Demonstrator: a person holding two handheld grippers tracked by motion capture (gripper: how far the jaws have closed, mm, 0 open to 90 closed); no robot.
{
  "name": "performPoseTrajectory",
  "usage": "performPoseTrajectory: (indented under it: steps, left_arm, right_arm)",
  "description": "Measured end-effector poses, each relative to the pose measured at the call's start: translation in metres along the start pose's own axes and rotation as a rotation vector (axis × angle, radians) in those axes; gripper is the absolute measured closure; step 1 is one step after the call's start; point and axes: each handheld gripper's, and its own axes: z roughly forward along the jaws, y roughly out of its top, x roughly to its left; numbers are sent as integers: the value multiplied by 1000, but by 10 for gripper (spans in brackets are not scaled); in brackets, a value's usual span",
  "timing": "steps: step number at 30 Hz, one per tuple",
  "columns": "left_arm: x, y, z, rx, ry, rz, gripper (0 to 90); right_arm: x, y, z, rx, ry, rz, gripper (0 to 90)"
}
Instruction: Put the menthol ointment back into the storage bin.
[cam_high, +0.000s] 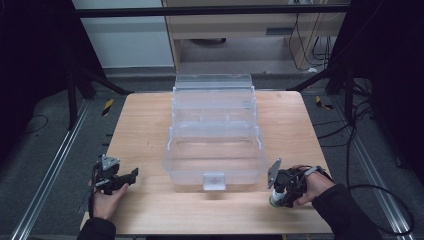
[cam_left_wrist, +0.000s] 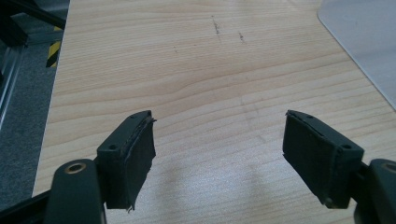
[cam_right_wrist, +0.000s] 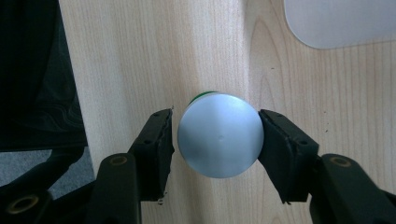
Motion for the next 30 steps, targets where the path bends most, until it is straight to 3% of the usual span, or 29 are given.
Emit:
performPoseTrajectory:
  steps: [6, 20, 30]
  left_arm:
    - [0, 0, 0, 1, 0, 1, 248]
    - [0, 1, 1, 3, 2, 0, 249]
    - [-2, 1, 2, 10, 1, 2, 248]
  right_arm:
    - [-1, 1, 3, 7, 0, -4, 493]
    - [-5, 2, -1, 26, 19, 44, 503]
    - [-7, 0, -21, -35, -7, 97, 504]
